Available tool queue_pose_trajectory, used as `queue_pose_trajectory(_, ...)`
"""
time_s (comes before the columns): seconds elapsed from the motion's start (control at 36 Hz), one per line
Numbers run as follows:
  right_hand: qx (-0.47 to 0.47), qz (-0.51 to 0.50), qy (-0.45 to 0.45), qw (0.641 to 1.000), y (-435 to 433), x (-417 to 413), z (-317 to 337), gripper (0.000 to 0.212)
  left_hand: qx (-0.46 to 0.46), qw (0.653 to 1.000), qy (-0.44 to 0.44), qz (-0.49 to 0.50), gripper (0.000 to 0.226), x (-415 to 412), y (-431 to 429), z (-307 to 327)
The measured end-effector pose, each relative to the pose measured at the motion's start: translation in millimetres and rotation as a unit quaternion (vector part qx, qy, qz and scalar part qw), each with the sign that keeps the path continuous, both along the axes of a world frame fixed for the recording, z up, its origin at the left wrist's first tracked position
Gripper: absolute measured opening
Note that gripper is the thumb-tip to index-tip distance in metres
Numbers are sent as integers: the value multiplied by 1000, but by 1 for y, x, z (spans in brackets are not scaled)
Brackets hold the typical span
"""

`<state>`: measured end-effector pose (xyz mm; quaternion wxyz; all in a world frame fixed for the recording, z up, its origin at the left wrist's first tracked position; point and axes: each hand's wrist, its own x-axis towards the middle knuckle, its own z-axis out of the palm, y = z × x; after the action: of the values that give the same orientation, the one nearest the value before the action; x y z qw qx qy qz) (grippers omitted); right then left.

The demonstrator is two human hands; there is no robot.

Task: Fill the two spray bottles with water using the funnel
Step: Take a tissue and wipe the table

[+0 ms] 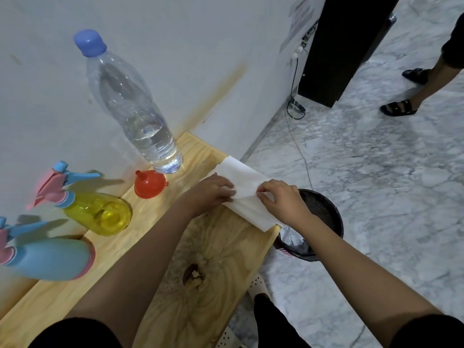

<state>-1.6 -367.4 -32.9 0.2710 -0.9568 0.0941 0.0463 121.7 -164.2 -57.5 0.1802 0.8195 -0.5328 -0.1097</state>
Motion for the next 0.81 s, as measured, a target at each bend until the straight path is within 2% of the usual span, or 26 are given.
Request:
queue_pose_trajectory(0.08,-13,4,-6,1000,2,0,1,28,-13,1000,-7,8,27,-3,-2,5)
queue_pose_trajectory(0.22,-46,17,-5,999,9,3,6,54,-51,997,-27,46,27,-11,-7,17)
queue_pose_trajectory(0.39,-90,34,-39,995,4,15,14,28,-70,994,-16,81,43,-11,-9,35)
queue_pose_trajectory(0.53,-1,29,-53,998,-4,21,34,24,-64,991,13,120,24,-6,-6,47)
queue_pose_trajectory(0.64,-31,34,-61,997,-11,26,57,21,-76,987,19,140,31,-3,-6,66)
queue_pose_trajectory(0.81,-27,-8,-103,994,-17,30,99,13,-162,966,20,203,20,-1,-16,106)
